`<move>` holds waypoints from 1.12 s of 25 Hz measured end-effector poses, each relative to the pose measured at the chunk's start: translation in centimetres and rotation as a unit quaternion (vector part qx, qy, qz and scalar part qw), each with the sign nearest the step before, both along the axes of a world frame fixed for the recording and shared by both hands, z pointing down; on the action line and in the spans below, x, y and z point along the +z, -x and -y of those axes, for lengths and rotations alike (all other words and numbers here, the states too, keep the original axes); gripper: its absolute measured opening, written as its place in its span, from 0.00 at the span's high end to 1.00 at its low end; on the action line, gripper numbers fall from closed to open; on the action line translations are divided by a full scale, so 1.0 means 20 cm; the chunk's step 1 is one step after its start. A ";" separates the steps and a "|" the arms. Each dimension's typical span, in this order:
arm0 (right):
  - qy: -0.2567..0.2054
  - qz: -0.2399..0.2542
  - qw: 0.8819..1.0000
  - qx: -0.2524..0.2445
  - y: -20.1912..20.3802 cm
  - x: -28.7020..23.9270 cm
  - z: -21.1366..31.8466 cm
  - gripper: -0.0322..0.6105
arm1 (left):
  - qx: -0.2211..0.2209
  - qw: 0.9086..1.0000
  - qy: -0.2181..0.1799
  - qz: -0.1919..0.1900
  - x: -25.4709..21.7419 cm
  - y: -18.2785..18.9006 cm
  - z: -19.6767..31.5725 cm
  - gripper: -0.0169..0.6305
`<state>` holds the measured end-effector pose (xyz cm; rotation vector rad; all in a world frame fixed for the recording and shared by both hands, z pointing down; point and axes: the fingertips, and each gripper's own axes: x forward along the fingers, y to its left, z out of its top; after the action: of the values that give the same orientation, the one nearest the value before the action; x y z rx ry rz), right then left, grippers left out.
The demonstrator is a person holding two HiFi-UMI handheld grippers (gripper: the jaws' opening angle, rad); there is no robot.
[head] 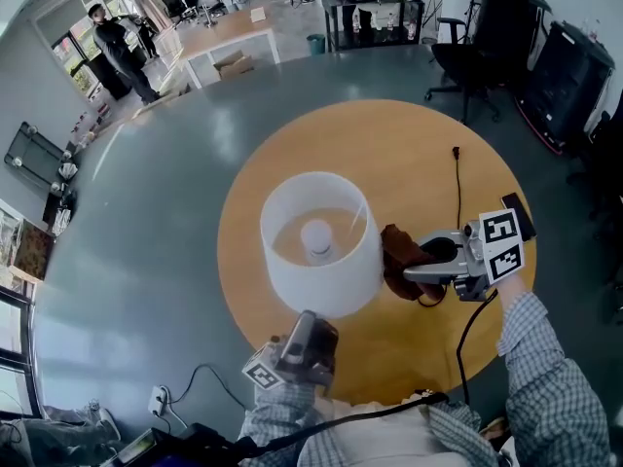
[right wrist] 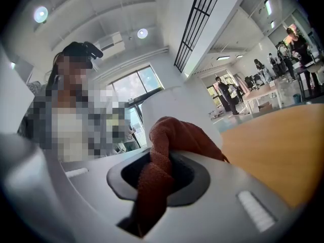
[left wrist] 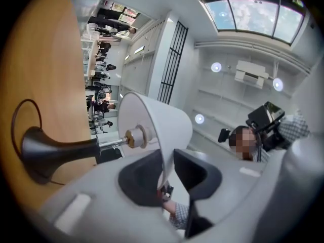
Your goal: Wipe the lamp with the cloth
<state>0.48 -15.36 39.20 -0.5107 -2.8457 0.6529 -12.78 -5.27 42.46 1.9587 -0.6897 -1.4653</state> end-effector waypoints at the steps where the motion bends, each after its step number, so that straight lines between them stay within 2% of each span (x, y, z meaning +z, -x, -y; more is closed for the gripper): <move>1: 0.002 0.007 1.000 0.006 -0.01 -0.02 0.01 0.84 | 0.002 1.000 0.001 -0.001 0.00 0.00 0.00 0.86; 3: -0.001 0.032 0.999 0.026 -0.02 -0.11 0.09 0.84 | 0.007 1.000 0.001 -0.007 0.01 0.00 -0.01 0.86; 6: -0.035 0.069 0.996 0.050 0.00 -0.34 0.25 0.84 | 0.016 1.000 0.002 -0.004 0.02 -0.03 -0.02 0.86; 10: -0.090 0.108 0.989 0.040 0.13 -0.67 0.42 0.84 | 0.018 1.000 -0.001 0.000 0.00 -0.09 -0.02 0.86; 13: -0.076 0.129 0.988 0.034 0.29 -0.79 0.52 0.84 | 0.017 1.000 0.001 0.000 0.00 -0.09 -0.02 0.86; 15: -0.058 0.118 0.991 0.035 0.40 -0.75 0.56 0.84 | 0.016 1.000 0.007 0.002 0.00 -0.10 -0.03 0.86; 18: -0.034 0.072 0.996 0.027 0.54 -0.55 0.52 0.84 | 0.016 1.000 0.002 0.000 0.00 -0.09 -0.07 0.86; 22: -0.008 -0.010 1.000 0.025 0.57 -0.21 0.55 0.84 | 0.017 1.000 0.001 0.002 0.00 -0.10 -0.02 0.86; 25: 0.041 -0.014 0.998 0.051 0.51 -0.09 0.60 0.84 | 0.017 1.000 0.004 0.000 -0.02 -0.10 0.00 0.86; 28: 0.055 -0.010 0.996 0.071 0.46 -0.03 0.61 0.84 | 0.017 1.000 0.005 -0.001 -0.01 -0.09 0.00 0.86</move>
<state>-8.79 -27.54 38.52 -0.3163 -2.8586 0.8372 -10.90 -5.31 42.22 1.9530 -0.6587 -1.4404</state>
